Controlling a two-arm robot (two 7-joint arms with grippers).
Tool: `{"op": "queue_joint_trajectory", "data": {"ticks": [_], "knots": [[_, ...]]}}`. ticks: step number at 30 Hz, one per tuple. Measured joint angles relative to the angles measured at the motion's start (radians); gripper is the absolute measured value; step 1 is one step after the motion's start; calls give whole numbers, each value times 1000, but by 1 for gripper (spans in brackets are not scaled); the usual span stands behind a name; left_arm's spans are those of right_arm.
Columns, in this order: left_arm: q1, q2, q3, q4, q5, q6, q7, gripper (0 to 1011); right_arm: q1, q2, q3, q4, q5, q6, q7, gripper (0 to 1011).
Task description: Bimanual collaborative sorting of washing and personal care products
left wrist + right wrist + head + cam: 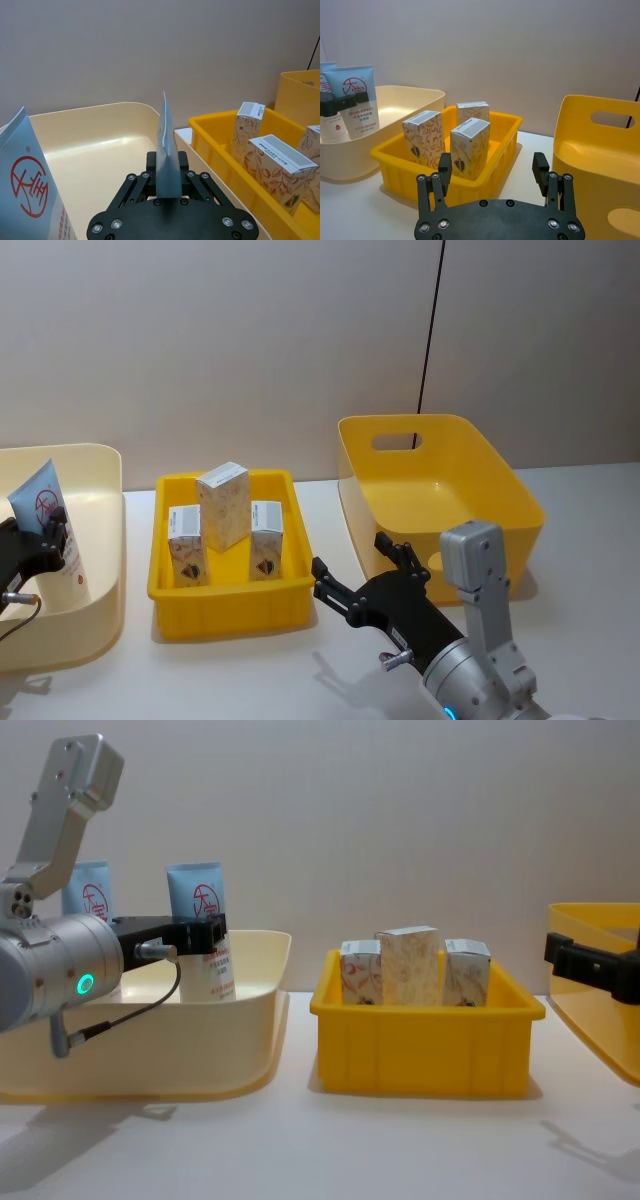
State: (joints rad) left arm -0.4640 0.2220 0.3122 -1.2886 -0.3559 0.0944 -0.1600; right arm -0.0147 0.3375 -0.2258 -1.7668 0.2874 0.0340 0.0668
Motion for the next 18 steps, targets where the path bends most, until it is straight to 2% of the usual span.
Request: {"op": "queue_joint_trajectory", "data": {"ticks": [8, 18], "knots": [[0, 2, -7, -1, -3, -14, -18, 225, 0, 0, 0, 0, 0, 0, 0, 1001], [-1, 13, -32, -17, -34, -75, -90, 225, 0, 0, 0, 0, 0, 0, 0, 1001]]}}
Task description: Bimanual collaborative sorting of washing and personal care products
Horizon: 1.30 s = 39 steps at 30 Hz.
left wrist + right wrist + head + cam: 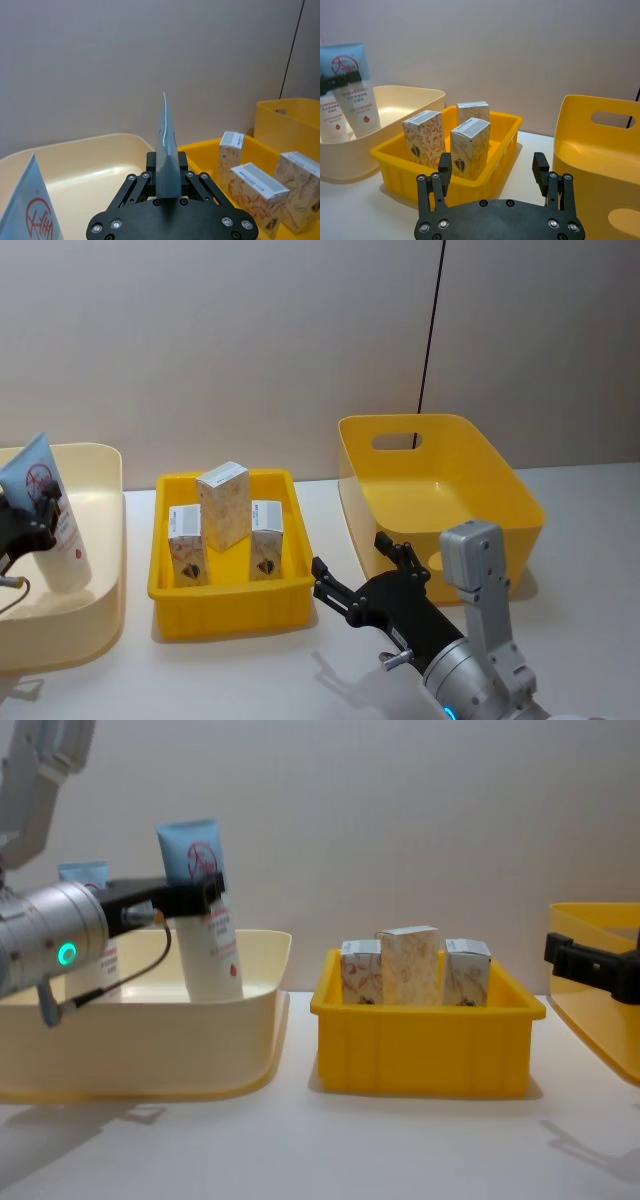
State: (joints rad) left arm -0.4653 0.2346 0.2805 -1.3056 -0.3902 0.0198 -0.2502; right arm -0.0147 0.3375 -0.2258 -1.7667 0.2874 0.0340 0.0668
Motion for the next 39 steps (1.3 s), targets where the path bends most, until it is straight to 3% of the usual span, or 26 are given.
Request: {"op": "queue_joint_trajectory", "data": {"ticks": [21, 39], "knots": [[-20, 64, -35, -76, -155, -61, -265, 225, 0, 0, 0, 0, 0, 0, 0, 1001], [-27, 96, 16, -111, -258, -62, -488, 225, 0, 0, 0, 0, 0, 0, 0, 1000]]}}
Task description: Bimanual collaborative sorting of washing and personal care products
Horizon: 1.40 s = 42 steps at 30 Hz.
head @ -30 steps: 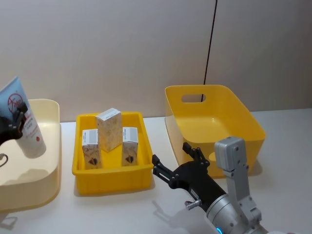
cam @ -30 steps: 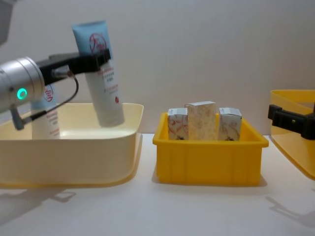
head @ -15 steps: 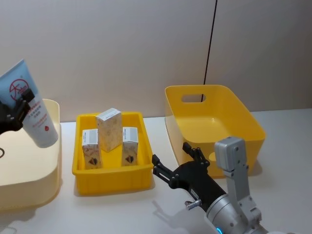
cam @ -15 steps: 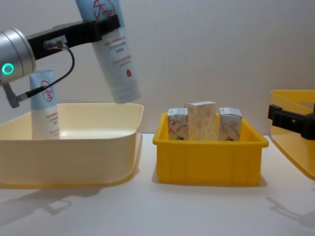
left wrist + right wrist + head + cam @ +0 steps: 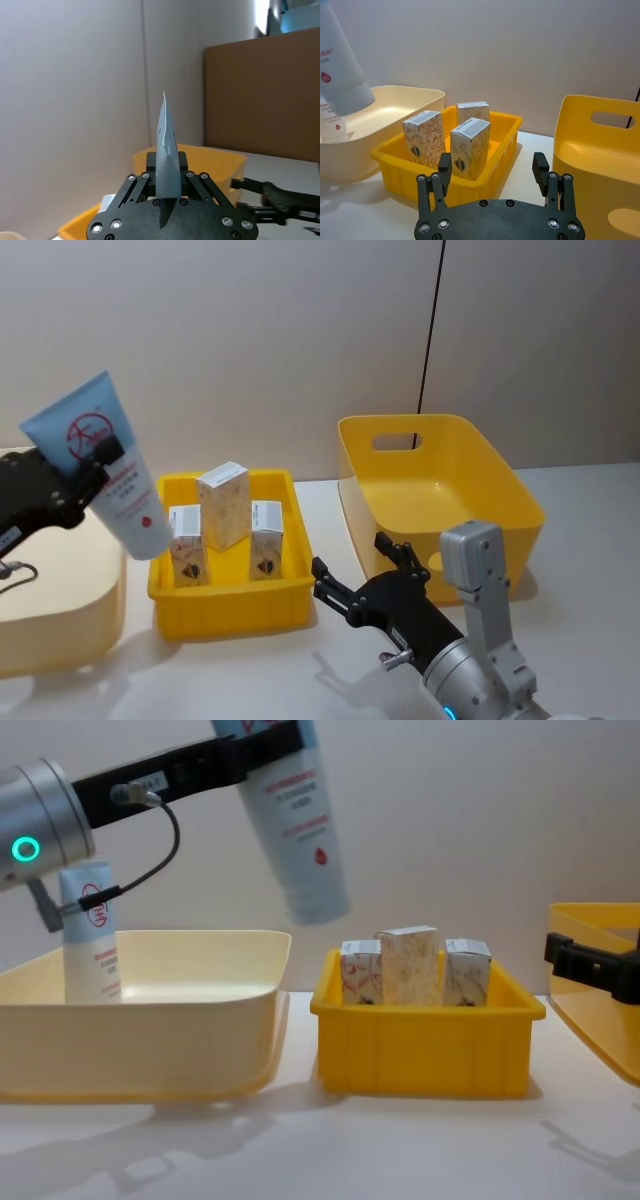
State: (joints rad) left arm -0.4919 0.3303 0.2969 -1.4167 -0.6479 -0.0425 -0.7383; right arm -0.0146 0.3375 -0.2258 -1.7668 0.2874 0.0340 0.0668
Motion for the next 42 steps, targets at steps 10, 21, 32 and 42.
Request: {"op": "queue_joint_trajectory", "data": {"ticks": [10, 21, 32, 42], "knots": [[-8, 0, 62, -8, -33, 2, -120, 225, 0, 0, 0, 0, 0, 0, 0, 1001], [-20, -11, 131, 0, -36, 0, -199, 225, 0, 0, 0, 0, 0, 0, 0, 1001], [-20, -17, 171, 2, -24, -10, -219, 225, -1, 1, 1, -1, 0, 0, 3, 1001], [-19, -19, 187, 2, -18, -14, -227, 225, -35, 45, 35, -34, 12, 9, 41, 1001]]}}
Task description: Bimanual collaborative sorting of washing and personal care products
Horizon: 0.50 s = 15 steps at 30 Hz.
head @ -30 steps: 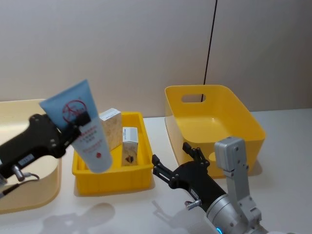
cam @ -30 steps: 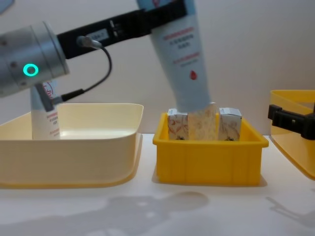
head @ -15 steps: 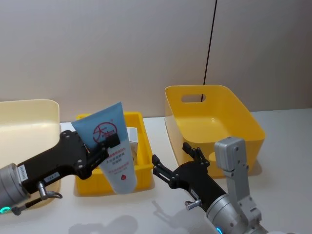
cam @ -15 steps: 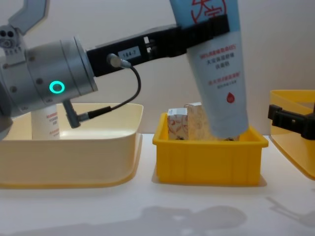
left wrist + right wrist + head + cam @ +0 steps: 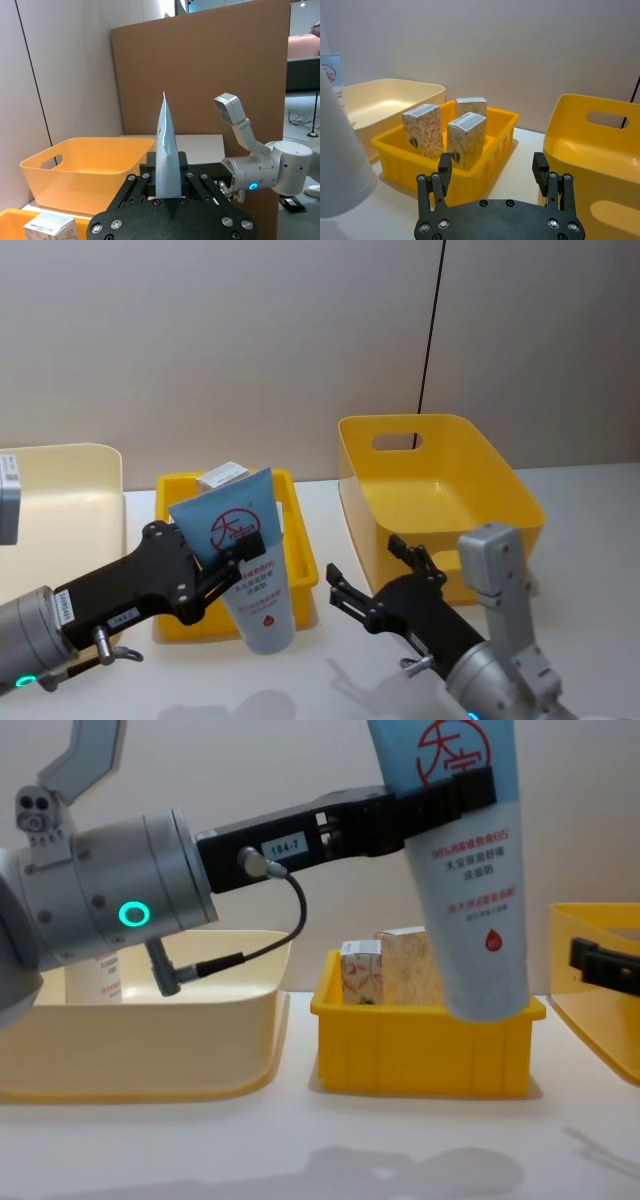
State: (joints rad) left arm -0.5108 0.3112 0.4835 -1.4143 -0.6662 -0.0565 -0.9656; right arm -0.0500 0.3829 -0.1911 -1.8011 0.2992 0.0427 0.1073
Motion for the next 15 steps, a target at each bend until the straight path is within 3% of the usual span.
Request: {"op": "queue_joint_trajectory", "data": {"ticks": [11, 15], "knots": [[0, -1, 7, 0, 2, -2, -4, 224, -76, 65, 75, -63, 64, 6, 77, 1001], [0, -1, 8, 0, 3, -2, -5, 225, -102, 91, 105, -86, 110, 8, 128, 1001]]}}
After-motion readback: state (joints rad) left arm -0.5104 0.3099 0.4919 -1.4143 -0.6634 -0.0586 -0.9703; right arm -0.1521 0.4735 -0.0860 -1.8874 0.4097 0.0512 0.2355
